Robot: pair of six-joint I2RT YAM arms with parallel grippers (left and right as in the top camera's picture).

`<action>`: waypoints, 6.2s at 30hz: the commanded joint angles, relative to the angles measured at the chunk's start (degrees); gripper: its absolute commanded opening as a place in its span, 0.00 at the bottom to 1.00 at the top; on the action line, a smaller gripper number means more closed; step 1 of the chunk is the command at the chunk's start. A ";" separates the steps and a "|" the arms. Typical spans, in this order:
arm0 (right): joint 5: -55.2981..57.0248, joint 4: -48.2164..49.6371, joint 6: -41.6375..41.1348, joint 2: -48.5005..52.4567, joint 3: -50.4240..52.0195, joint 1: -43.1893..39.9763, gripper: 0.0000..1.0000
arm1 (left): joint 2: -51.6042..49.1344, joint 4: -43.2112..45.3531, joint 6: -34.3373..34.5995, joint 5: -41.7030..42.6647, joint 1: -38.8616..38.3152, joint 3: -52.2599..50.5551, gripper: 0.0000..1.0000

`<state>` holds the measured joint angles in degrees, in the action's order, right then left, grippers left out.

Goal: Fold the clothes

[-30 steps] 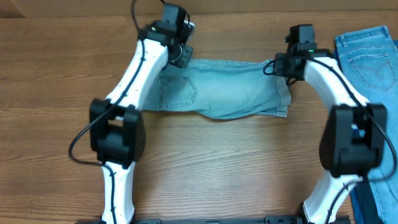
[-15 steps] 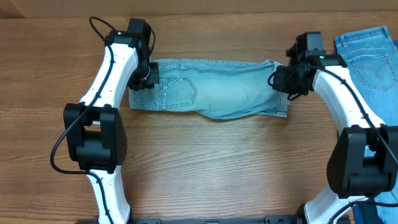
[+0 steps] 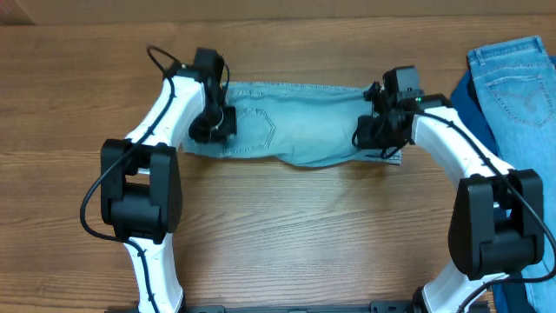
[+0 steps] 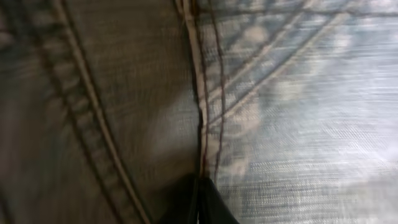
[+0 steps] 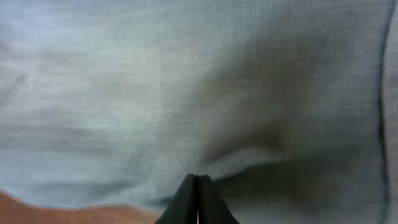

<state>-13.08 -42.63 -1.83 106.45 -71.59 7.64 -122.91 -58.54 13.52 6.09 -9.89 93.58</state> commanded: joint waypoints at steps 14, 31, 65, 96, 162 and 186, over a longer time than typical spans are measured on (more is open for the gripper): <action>27.12 10.27 -10.71 0.09 11.10 -2.54 0.04 | -0.28 3.87 -4.52 -17.97 6.51 -2.78 0.04; 5.64 -12.92 -15.56 0.09 -10.47 -13.75 0.57 | -0.46 -8.87 -5.20 -4.98 4.87 18.69 0.42; -17.88 14.25 -17.88 0.17 11.76 -14.03 0.04 | -0.55 -8.31 -5.64 -4.98 3.85 18.64 0.47; -0.35 9.49 -2.58 0.17 1.42 -4.98 0.04 | -3.43 14.34 10.97 5.68 -18.49 11.15 0.04; 12.94 -11.65 20.04 -3.45 -30.36 28.15 0.04 | -8.81 -19.71 7.23 8.11 12.55 39.36 0.04; 6.78 1.42 16.37 7.19 -30.01 36.59 0.04 | -7.02 -22.62 4.44 8.52 17.40 39.36 0.05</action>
<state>-5.17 -42.85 15.00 112.36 -99.96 42.92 -132.11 -80.90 20.27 13.98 7.01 131.52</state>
